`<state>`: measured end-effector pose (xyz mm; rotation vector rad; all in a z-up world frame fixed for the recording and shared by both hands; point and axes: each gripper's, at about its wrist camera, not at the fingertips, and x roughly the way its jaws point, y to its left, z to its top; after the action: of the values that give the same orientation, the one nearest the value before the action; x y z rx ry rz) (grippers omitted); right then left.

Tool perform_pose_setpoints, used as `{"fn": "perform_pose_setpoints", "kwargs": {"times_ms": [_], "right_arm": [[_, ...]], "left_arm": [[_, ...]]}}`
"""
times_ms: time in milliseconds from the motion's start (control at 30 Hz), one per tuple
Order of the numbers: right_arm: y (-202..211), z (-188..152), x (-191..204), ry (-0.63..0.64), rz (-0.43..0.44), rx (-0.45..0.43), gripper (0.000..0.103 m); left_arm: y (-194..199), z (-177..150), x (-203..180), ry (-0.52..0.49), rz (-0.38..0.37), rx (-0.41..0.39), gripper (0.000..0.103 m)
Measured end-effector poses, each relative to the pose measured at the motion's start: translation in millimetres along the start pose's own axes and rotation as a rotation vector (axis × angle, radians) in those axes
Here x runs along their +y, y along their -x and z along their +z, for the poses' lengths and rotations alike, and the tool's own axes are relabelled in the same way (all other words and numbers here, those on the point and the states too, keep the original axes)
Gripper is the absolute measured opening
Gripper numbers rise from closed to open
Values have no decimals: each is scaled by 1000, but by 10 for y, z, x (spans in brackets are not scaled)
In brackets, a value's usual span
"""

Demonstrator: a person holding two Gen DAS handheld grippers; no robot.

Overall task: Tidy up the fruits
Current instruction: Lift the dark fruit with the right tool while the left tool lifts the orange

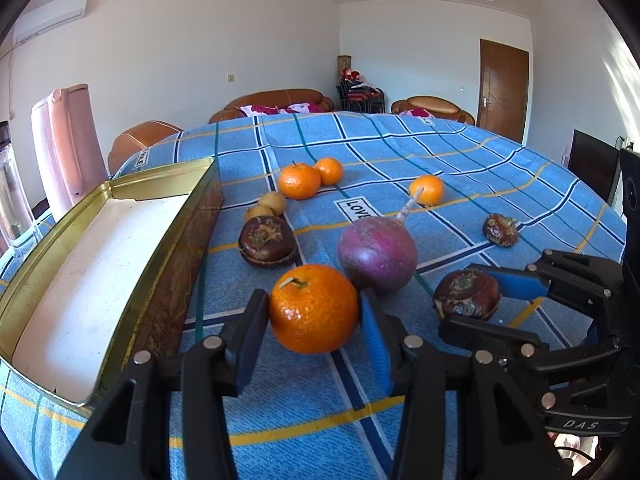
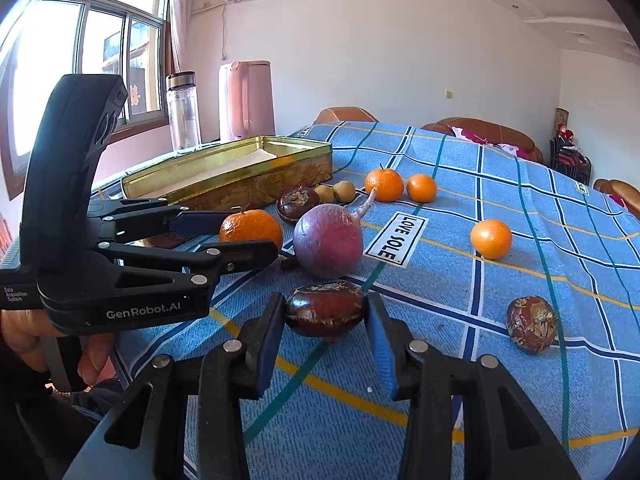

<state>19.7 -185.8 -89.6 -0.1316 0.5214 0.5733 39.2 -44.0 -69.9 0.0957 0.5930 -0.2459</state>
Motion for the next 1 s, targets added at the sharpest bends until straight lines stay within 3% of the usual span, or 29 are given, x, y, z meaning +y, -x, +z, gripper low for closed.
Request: {"fn": "perform_pose_setpoints", "kwargs": {"times_ms": [1000], "right_arm": [[239,64,75,42,-20,-156,43]], "left_arm": [[378,45,-86,-60,76,-194,48]]}}
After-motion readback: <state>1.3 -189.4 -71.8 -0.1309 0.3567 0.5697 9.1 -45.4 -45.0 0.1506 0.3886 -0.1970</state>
